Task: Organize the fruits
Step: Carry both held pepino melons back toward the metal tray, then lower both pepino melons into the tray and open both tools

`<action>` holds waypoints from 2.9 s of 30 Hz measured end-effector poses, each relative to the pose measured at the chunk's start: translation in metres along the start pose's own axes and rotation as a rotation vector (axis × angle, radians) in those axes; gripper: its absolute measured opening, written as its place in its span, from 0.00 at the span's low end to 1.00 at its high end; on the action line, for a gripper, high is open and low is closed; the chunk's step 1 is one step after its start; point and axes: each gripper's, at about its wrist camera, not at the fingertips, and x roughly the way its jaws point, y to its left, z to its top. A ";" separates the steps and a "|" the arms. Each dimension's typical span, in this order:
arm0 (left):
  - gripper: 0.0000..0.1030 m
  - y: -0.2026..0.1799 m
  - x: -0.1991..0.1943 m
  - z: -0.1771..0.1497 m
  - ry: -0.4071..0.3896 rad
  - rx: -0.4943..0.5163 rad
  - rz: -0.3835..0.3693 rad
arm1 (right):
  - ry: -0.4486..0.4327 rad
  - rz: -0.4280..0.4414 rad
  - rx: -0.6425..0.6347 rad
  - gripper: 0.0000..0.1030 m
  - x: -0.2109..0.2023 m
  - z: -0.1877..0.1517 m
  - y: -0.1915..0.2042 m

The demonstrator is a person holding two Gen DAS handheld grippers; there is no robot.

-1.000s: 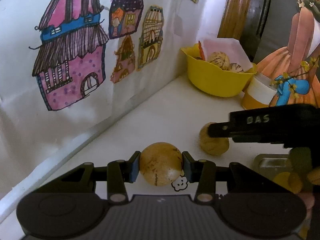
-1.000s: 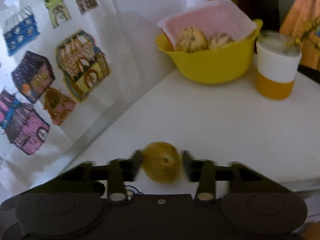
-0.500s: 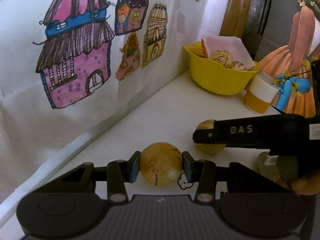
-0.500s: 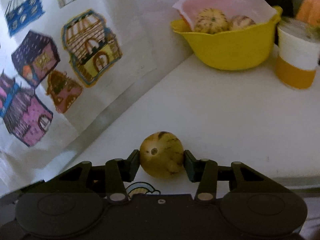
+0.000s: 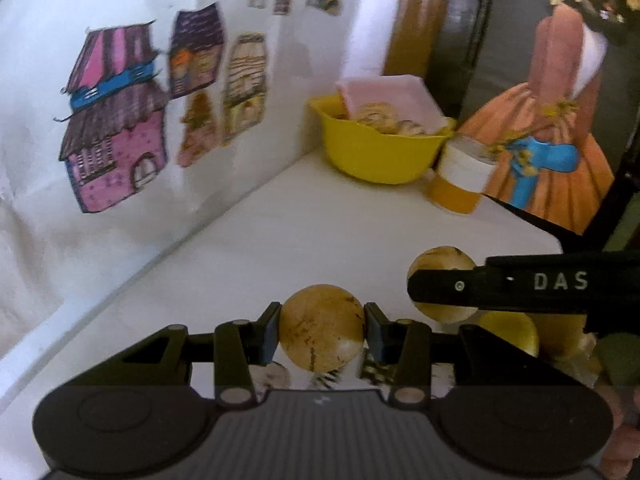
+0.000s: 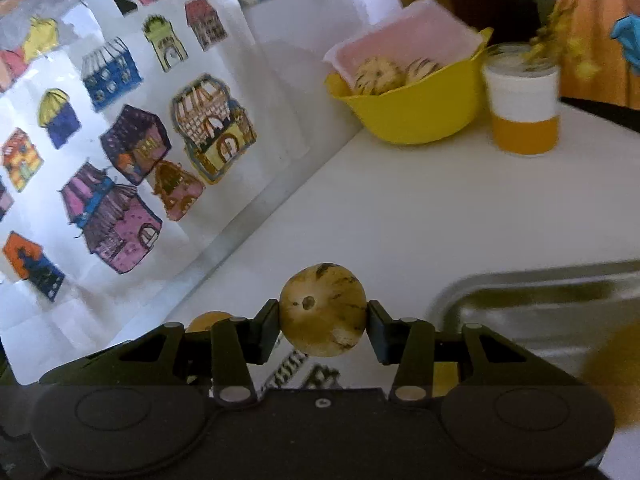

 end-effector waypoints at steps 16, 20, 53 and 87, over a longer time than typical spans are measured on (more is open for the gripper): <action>0.46 -0.070 -0.049 -0.039 0.016 0.106 -0.140 | -0.095 -0.046 0.069 0.46 -0.132 -0.061 -0.039; 0.46 -0.085 -0.060 -0.053 0.026 0.130 -0.177 | -0.101 -0.079 0.079 0.46 -0.151 -0.080 -0.050; 0.46 -0.141 -0.092 -0.119 0.062 0.296 -0.266 | -0.117 -0.196 0.149 0.46 -0.203 -0.157 -0.103; 0.67 -0.139 -0.095 -0.131 0.030 0.372 -0.272 | -0.209 -0.253 0.063 0.59 -0.196 -0.188 -0.088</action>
